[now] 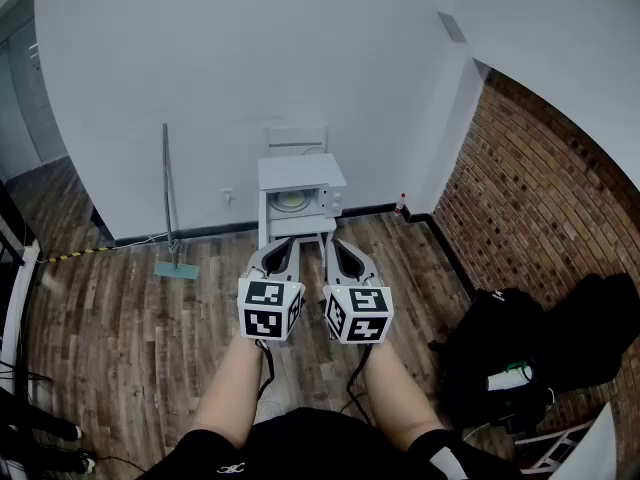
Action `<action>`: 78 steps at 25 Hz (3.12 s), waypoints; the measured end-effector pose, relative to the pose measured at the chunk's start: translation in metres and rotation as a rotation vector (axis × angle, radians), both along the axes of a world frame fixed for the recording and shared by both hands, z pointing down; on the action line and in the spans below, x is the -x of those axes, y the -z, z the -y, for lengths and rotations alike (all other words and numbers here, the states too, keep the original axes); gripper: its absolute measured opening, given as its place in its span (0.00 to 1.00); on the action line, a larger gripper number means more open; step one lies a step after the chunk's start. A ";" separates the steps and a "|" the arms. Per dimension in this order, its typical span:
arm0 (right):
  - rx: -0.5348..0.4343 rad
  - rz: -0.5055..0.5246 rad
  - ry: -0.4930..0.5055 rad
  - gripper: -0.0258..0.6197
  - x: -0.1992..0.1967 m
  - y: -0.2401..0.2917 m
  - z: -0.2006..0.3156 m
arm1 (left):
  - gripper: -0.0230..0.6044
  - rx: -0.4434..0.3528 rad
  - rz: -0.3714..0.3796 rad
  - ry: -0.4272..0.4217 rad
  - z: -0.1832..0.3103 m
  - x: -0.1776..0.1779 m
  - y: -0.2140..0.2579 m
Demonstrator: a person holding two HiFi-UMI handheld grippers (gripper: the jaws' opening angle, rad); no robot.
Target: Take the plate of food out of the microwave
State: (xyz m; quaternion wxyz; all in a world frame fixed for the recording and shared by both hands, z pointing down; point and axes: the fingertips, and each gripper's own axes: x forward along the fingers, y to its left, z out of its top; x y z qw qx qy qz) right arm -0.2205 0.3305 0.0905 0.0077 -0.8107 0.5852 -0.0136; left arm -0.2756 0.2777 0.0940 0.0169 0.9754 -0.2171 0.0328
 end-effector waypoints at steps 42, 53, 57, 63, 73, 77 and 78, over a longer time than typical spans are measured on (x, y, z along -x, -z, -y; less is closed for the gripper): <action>0.020 0.090 -0.027 0.05 -0.065 -0.055 0.067 | 0.03 0.050 0.061 0.014 0.088 -0.042 -0.051; 0.039 0.103 0.059 0.05 -0.186 -0.053 0.096 | 0.03 0.075 0.073 0.088 0.108 -0.159 -0.053; 0.049 0.125 0.090 0.05 -0.213 -0.059 0.100 | 0.03 0.107 0.072 0.124 0.116 -0.182 -0.057; 0.058 0.156 0.112 0.05 -0.240 -0.072 0.110 | 0.03 0.142 0.099 0.157 0.128 -0.203 -0.073; 0.110 0.139 0.155 0.05 -0.270 -0.095 0.172 | 0.03 0.198 0.093 0.197 0.187 -0.234 -0.102; 0.129 0.128 0.141 0.05 -0.306 -0.101 0.217 | 0.03 0.205 0.088 0.181 0.233 -0.268 -0.110; 0.132 0.121 0.138 0.05 -0.316 -0.101 0.229 | 0.03 0.209 0.084 0.177 0.246 -0.278 -0.112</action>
